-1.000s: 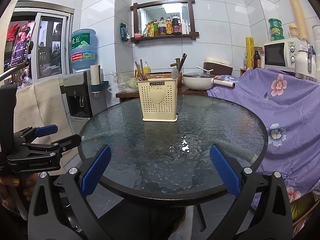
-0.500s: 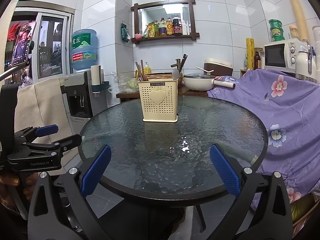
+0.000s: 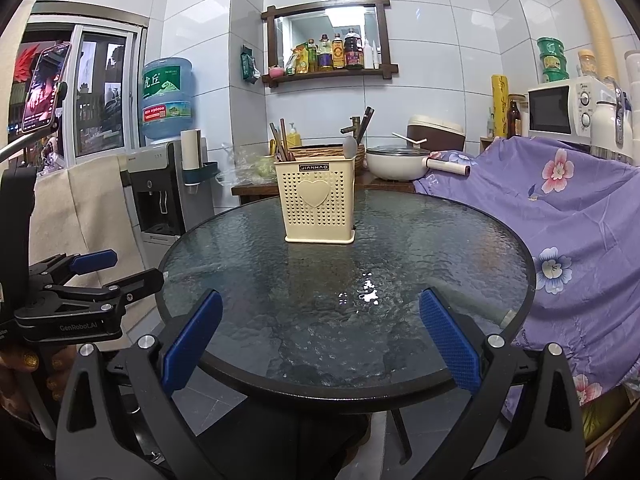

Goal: Organize utensils

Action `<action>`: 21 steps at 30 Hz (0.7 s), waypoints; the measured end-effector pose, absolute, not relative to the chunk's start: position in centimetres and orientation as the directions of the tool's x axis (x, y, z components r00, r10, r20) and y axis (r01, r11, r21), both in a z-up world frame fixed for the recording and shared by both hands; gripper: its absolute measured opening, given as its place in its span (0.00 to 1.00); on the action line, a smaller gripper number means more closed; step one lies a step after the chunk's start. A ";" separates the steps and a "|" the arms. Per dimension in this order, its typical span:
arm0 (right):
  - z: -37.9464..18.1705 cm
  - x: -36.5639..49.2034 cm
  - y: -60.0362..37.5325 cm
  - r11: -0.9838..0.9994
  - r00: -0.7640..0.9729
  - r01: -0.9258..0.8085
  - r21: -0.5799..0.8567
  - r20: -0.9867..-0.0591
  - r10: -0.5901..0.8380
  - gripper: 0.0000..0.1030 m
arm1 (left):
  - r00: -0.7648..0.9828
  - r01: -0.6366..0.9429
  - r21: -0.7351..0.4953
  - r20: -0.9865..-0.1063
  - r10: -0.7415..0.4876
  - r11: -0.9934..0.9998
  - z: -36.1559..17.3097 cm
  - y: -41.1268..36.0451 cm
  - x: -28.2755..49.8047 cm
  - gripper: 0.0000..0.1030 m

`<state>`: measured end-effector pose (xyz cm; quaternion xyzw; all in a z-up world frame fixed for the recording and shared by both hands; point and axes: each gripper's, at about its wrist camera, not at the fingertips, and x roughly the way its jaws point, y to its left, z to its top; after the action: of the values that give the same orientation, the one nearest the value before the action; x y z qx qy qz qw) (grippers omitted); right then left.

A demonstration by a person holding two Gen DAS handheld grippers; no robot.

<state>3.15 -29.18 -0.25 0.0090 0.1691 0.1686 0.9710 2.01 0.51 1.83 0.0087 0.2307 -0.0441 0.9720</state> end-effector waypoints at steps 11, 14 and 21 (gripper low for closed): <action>-0.5 3.3 -29.2 0.944 0.884 -0.322 0.078 -0.332 0.329 0.94 | 0.889 0.097 -0.024 -0.447 -0.098 0.995 1.9 0.8 2.1 0.94; -0.5 3.3 -29.3 0.943 0.883 -0.324 0.078 -0.333 0.331 0.94 | 0.885 0.097 -0.005 -0.457 -0.089 0.995 1.8 0.6 2.3 0.94; -0.5 3.3 -29.2 0.942 0.880 -0.325 0.081 -0.337 0.333 0.94 | 0.885 0.108 -0.014 -0.455 -0.103 0.994 1.7 0.5 2.1 0.94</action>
<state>3.32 -29.24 -0.54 0.0111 0.1760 0.1697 0.9696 2.12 0.53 1.68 0.0057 0.2338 -0.0543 0.9708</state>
